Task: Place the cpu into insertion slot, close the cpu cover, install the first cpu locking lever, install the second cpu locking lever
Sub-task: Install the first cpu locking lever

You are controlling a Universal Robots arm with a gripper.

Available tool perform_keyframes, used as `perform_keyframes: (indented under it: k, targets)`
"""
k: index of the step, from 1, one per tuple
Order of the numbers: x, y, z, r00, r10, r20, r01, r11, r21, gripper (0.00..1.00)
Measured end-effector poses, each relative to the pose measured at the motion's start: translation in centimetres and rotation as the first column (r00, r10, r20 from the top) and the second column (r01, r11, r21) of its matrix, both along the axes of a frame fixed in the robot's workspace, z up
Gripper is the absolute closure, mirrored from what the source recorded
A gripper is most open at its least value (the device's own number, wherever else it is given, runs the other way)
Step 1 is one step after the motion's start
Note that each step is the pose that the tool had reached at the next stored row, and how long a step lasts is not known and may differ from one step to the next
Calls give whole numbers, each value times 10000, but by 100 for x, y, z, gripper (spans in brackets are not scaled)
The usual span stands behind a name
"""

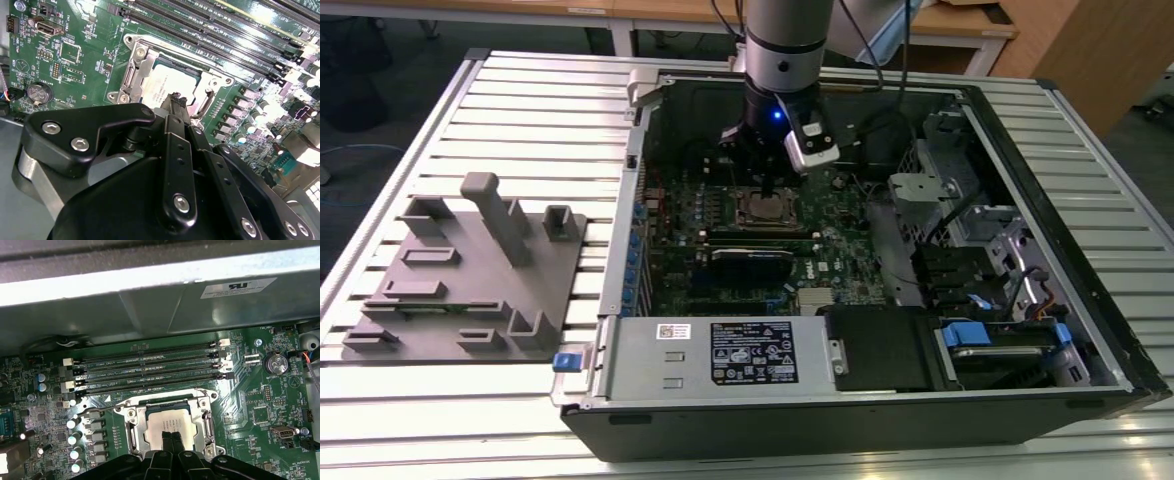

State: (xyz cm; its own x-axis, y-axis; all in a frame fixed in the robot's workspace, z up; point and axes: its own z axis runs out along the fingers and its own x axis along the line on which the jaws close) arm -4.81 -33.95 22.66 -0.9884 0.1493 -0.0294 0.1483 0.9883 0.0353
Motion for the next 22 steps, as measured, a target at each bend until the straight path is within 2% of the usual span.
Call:
perform_keyframes:
  k: [8,22]
  targets:
    - [0,0,44,10000,0,-1,0,10000,-1,90]
    - [0,0,63,10000,1,0,-1,10000,1,90]
